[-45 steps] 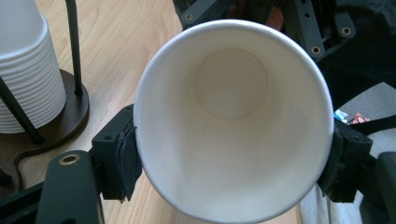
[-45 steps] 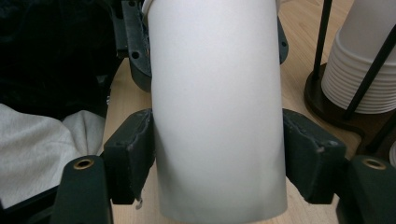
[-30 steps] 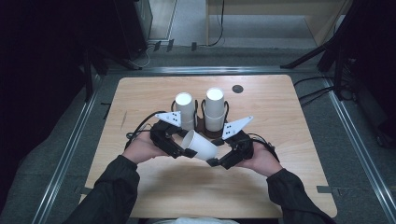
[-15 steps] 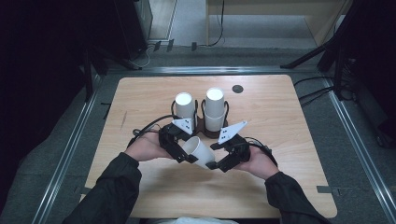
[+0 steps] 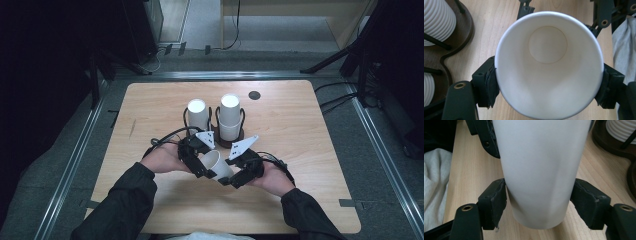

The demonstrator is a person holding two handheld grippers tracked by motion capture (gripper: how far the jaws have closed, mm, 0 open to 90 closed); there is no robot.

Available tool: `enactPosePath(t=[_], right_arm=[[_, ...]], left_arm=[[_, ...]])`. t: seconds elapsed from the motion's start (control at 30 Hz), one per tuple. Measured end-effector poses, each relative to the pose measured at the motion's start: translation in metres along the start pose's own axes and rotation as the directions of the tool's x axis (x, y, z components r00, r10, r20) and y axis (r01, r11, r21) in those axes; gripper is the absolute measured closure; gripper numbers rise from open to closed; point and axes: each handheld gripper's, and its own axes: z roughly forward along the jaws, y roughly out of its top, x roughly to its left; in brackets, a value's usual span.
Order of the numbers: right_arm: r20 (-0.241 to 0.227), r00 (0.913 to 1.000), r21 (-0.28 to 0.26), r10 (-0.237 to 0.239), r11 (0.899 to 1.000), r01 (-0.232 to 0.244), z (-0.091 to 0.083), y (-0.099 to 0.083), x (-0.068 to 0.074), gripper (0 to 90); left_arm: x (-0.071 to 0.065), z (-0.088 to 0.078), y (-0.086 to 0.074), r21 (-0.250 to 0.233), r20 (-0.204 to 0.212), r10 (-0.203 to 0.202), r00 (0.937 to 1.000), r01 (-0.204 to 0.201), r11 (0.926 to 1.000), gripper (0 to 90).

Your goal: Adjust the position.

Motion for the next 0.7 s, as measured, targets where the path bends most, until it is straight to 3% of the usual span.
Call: enactPosePath(t=[0.33,0.53,0.7], right_arm=[[0.001,0.9999,0.004,-0.012,1.0,0.012,-0.001,0.001,0.001,33.3],[0.015,0.9998,-0.024,-0.016,1.0,0.016,-0.007,0.002,0.001,33.0],[0.02,0.9998,-0.065,0.009,0.998,-0.007,-0.017,0.002,-0.002,33.0]], left_arm=[[0.0,0.0,0.0,-0.006,0.01,-0.005,0.9999,0.005,1.0,20.2],[0.0,-0.006,-0.002,-0.081,-0.008,0.006,0.9999,-0.007,0.9967,12.9],[0.002,-0.012,-0.005,-0.154,-0.022,-0.028,0.9994,0.024,0.9877,9.9]])
